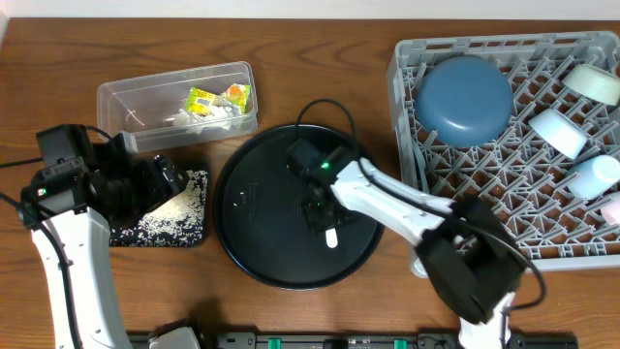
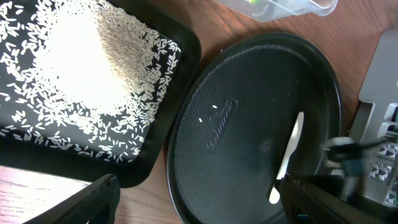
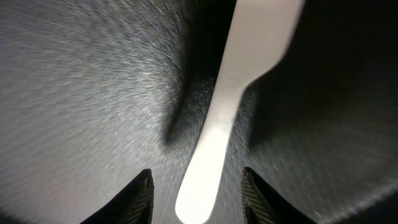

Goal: Sort waste into correct bins and load items into the dishwasher rack
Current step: 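Lower right gripper onto the white plastic knife and grasp it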

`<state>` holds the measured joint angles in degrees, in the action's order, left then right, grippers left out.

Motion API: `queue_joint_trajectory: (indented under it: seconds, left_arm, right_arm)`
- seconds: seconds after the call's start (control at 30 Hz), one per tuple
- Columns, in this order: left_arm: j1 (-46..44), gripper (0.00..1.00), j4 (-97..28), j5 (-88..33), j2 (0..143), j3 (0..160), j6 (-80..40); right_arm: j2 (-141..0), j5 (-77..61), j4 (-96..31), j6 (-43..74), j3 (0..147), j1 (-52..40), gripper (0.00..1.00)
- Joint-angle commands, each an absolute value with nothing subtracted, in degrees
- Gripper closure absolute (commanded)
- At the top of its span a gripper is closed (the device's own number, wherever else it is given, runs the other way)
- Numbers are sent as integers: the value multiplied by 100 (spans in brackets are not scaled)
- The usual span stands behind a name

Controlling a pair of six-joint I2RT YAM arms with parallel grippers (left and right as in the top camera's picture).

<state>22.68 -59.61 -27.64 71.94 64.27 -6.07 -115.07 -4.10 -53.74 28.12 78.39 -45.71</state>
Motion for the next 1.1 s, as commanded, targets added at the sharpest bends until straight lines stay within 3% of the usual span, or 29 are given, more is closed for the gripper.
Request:
queue_joint_trajectory:
  seconds: [0.0, 0.13, 0.23, 0.3, 0.47, 1.07]
  left_arm:
    - [2292, 17, -5977, -2716, 7223, 6499, -635]
    - [2292, 16, -5977, -2716, 7223, 6499, -635]
    - [2292, 17, -5977, -2716, 7223, 6499, -635]
    - [2292, 16, -5977, -2716, 7223, 6499, -635]
    - [2292, 16, -5977, -2716, 7223, 6499, -635]
    - [2292, 16, -5977, -2716, 7223, 6499, -635]
  right_arm:
    - [-11828, -281, -5382, 3087, 7894, -4619, 59]
    - [-12029, -281, -5352, 3085, 7894, -4604, 63]
    - [-12084, -283, -5384, 3083, 7894, -4619, 85]
    - [-12088, -283, -5400, 3083, 7894, -4619, 94]
    - [-12086, -283, -5463, 3083, 7896, -4602, 99]
    - [-10906, -10, -5594, 2952, 7909, -4401, 99]
